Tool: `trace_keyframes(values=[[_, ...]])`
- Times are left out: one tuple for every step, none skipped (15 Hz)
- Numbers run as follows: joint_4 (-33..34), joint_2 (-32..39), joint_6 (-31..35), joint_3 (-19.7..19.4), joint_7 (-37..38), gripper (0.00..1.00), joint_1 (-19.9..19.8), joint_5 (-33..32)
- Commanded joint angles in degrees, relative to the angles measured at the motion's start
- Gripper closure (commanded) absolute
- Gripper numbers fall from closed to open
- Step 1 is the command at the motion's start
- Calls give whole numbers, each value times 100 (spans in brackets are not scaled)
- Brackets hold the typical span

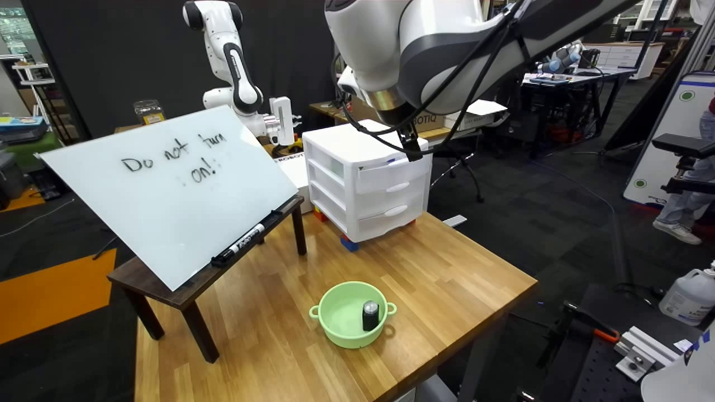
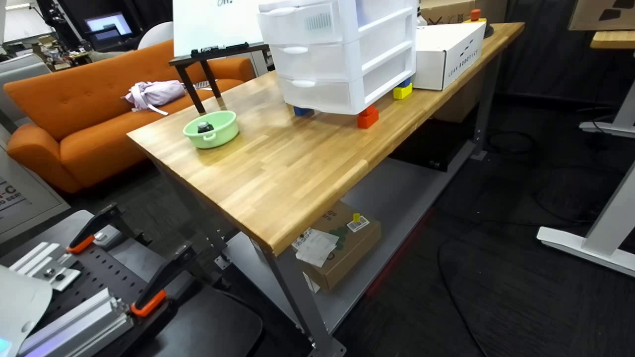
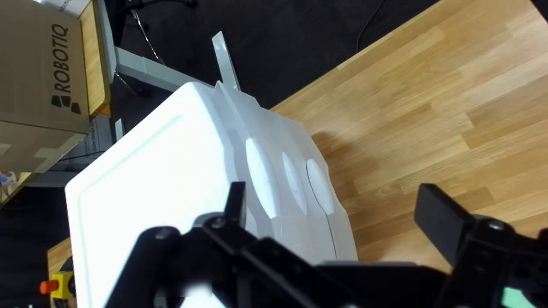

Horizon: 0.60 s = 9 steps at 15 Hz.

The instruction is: Open the top cabinet drawer on the table

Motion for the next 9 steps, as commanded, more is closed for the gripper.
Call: trace_keyframes(values=[[18,5,-22,13,-5,0,-3,8],[18,5,-22,12,-5,0,-3,8],[18,5,-22,12,-5,0,-3,8],[18,5,-22,13,-5,0,-3,8],[18,5,-22,13,-5,0,-3,8],[18,5,-22,12,-5,0,-3,8],[37,14,-12,8,-56,0,-8,56],[52,18,4,6,-65,0,-9,45],[71,11,10,13,-53,0,-3,-7]])
